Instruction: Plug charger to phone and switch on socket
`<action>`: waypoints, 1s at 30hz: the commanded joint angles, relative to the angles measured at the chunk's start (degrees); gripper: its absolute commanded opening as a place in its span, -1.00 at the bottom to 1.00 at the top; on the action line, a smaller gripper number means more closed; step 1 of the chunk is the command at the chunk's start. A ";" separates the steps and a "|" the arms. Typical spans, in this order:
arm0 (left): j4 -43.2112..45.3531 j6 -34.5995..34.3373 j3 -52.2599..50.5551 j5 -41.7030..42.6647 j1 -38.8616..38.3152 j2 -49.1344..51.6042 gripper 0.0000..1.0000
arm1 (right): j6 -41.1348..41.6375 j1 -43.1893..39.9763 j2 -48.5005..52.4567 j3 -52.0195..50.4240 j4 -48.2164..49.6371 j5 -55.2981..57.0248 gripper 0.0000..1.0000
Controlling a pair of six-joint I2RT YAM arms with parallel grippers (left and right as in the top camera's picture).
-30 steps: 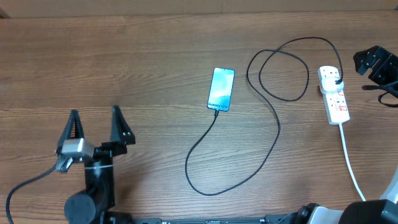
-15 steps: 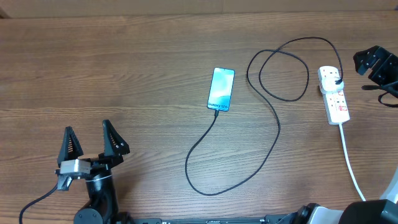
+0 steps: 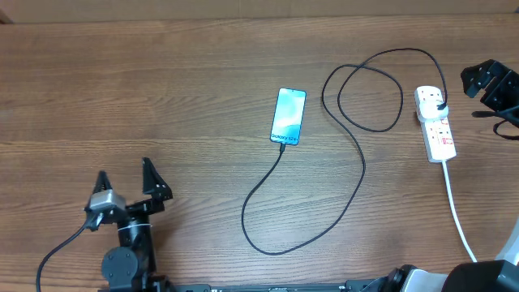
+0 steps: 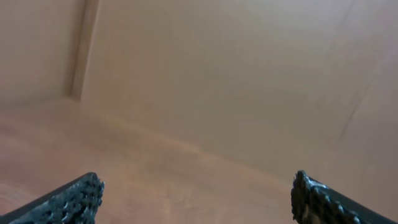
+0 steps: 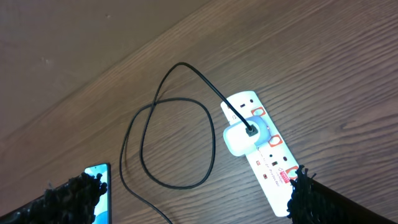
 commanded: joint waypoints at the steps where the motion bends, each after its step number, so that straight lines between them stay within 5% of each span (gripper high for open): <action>1: -4.44 -0.35 -0.24 2.34 0.59 -0.72 0.99 | -0.07 0.00 0.07 1.05 0.31 0.42 1.00; 4: -7.19 1.07 -0.24 3.69 2.36 -0.72 0.99 | -0.07 0.00 0.07 1.05 0.31 0.42 1.00; 9: -10.75 16.55 -0.24 16.59 3.82 -0.72 0.99 | -0.07 0.00 0.07 1.05 0.31 0.42 1.00; 30: -10.73 16.39 -0.24 14.73 3.82 -0.72 1.00 | -0.07 0.00 0.07 1.05 0.31 0.42 1.00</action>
